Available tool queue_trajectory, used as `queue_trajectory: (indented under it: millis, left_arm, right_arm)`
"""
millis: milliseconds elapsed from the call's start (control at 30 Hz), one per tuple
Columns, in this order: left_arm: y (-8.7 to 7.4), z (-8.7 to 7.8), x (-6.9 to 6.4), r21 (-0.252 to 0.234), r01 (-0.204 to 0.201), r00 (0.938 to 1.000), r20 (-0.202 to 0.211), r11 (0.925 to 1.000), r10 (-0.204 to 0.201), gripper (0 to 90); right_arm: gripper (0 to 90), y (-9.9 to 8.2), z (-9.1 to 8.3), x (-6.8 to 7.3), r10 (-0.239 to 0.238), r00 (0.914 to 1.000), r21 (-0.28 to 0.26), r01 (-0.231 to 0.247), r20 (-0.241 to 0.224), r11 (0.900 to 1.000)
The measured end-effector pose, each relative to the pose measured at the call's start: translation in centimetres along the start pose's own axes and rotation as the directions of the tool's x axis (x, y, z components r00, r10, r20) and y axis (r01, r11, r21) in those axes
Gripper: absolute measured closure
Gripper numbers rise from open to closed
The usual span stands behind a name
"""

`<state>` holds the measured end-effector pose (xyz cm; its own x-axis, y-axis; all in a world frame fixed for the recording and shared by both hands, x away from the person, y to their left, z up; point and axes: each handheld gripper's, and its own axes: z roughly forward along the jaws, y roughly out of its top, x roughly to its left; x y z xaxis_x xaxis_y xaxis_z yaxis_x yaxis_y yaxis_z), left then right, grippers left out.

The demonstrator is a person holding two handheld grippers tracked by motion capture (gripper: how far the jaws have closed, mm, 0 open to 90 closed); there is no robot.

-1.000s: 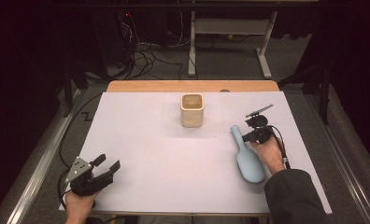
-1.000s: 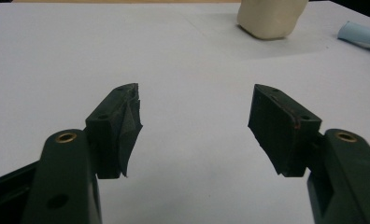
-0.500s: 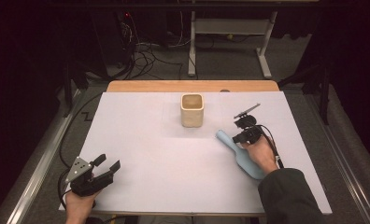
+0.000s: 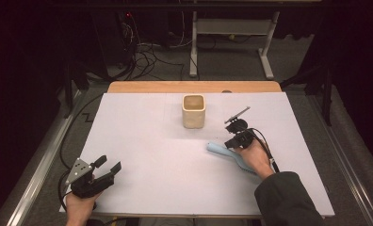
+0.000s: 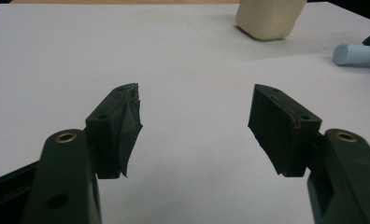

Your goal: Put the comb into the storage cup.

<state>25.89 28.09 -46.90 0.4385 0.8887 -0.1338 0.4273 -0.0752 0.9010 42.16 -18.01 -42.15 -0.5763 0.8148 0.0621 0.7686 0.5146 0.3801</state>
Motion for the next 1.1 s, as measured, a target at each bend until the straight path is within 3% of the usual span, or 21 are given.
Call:
queue_trajectory:
  millis: [567,767,1100]
  left_arm:
    - [0.0,0.0,-0.1,0.004,-0.004,1.0,-0.001,1.0,0.004,34.6]
    - [0.0,0.1,-0.2,0.007,-0.011,0.9999,0.001,0.9999,0.011,34.6]
    - [0.0,0.1,-0.2,0.008,-0.011,0.9999,0.0,0.9999,0.011,34.5]
  right_arm:
    - [90.0,-0.8,-0.7,2.7,-0.089,0.9956,0.001,0.089,-0.031,0.996]
    - [90.0,-1.4,-0.8,3.0,-0.078,0.9958,-0.012,0.078,-0.048,0.9969]
    - [90.0,-1.4,-0.5,3.8,-0.111,0.9929,0.001,0.112,-0.042,0.9938]
